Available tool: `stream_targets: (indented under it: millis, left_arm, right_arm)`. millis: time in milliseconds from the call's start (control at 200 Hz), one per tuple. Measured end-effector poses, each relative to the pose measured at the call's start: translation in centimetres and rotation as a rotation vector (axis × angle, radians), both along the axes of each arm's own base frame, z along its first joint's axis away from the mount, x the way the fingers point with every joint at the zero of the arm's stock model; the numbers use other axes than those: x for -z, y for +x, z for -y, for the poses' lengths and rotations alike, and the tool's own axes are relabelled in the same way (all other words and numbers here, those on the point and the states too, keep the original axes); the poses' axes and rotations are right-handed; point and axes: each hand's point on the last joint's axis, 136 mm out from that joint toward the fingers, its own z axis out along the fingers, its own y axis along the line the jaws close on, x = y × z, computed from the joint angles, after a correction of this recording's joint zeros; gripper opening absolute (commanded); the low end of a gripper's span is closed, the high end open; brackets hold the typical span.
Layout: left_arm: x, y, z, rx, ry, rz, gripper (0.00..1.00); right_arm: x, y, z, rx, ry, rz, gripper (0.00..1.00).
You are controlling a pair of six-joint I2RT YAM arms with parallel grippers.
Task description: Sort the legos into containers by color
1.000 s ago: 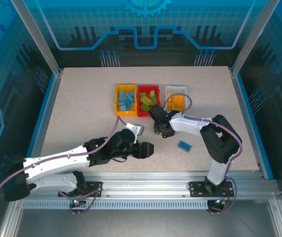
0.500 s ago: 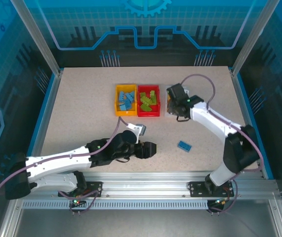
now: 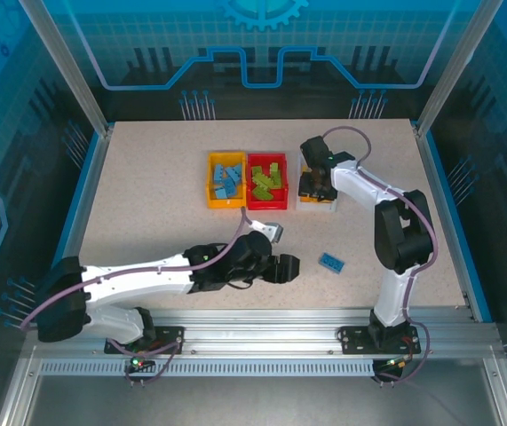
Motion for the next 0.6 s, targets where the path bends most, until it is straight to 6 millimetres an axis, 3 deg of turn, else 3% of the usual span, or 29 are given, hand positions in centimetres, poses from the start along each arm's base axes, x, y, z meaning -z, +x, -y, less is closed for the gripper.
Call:
stream_targets:
  millis: [165,305,445,600]
  left_arm:
    - [1.1,0.3,2.3,-0.026,0.013,-0.095,0.71]
    - [1.8,0.5,5.3,-0.066,0.020,-0.221,0.71]
    - [2.5,1.2,8.4,-0.140,0.052,-0.352,0.71]
    - [4.1,1.8,10.5,-0.254,0.079,-0.493,0.73]
  right_arm:
    - [-2.8,-0.7,0.3,-0.012,0.007,0.034,0.68]
    - [-9.1,-2.3,1.1,-0.016,0.035,0.155,0.70]
    - [-15.7,-6.1,2.9,-0.010,0.068,0.307,0.72]
    - [-19.8,-10.7,4.8,-0.004,0.099,0.410,0.73]
